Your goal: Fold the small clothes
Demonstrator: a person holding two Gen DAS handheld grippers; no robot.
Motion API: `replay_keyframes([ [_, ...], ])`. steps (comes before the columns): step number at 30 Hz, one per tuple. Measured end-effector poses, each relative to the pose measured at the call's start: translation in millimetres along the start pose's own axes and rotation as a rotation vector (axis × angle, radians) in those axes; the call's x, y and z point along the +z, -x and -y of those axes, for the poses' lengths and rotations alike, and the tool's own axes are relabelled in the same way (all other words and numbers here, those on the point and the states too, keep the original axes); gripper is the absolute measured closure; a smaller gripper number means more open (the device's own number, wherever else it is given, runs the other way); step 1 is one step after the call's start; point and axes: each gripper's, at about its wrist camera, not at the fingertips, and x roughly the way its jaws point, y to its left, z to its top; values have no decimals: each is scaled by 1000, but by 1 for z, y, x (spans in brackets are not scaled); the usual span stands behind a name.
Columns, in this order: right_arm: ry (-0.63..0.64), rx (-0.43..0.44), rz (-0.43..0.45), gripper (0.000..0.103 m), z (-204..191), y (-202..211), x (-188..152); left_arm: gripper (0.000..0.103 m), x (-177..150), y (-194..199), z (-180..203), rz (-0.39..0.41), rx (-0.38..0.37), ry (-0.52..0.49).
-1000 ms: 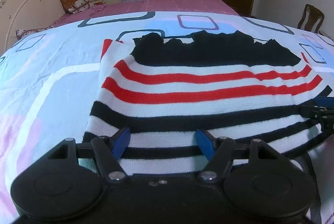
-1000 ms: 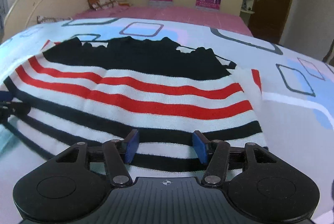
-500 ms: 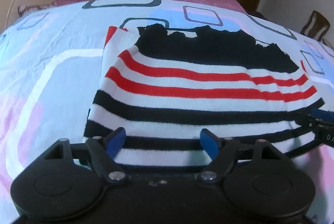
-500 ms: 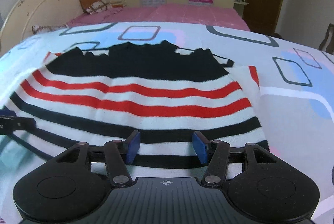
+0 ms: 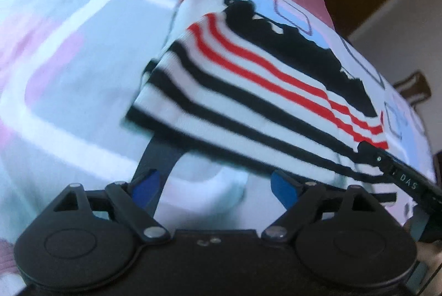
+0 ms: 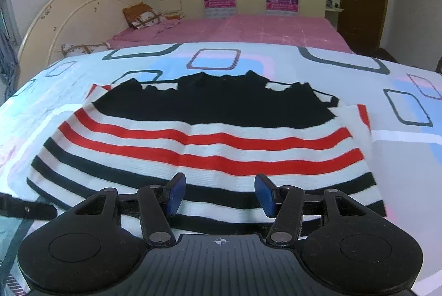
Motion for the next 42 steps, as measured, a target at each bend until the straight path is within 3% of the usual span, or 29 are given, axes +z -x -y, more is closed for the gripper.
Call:
replay_keyframes([
  [7, 17, 21, -14, 48, -15, -13, 0, 10, 5, -9, -13, 82, -112, 108],
  [17, 34, -9, 2, 48, -27, -41, 17, 12, 32, -33, -22, 222, -212, 244],
  [25, 77, -115, -33, 48, -32, -72, 16, 43, 47, -48, -30, 281, -210, 307],
  [27, 78, -119, -41, 48, -33, -73, 19, 59, 46, -49, -31, 289, -197, 312],
  [29, 60, -114, -49, 48, -31, -71, 23, 69, 46, -51, -35, 294, -191, 328],
  [42, 102, -189, -68, 48, -35, -81, 21, 82, 41, -52, -50, 297, -235, 371],
])
